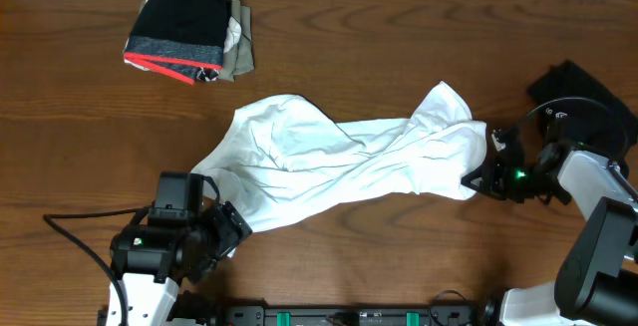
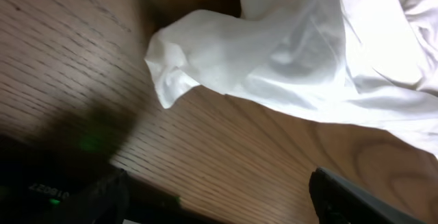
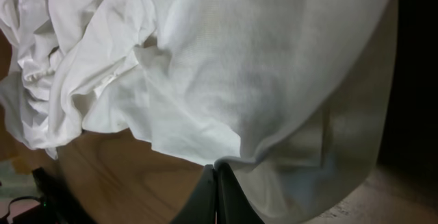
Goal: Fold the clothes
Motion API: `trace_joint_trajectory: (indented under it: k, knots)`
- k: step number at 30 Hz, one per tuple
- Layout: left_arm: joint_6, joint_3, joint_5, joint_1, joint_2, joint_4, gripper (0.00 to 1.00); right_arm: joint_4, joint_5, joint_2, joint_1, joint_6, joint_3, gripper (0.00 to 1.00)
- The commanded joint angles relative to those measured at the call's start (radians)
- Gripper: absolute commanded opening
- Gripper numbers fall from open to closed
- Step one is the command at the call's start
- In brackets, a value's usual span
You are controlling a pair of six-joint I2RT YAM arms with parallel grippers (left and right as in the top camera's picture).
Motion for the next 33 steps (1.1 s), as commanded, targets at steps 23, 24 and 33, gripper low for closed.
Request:
trace_joint_trajectory:
  k: [23,24,33]
  knots:
    - [-0.176,-0.023,-0.092,-0.006,0.054,-0.116,0.73,0.028,-0.019,-0.006,0.010,0.011,-0.006,0.01]
    - [-0.176,-0.024,-0.097,-0.006,0.076,-0.114,0.73,0.028,-0.019,-0.006,0.010,0.011,-0.006,0.01]
    - [-0.167,-0.024,-0.101,-0.006,0.324,0.012,0.73,0.022,-0.019,-0.006,0.010,0.010,-0.006,0.01]
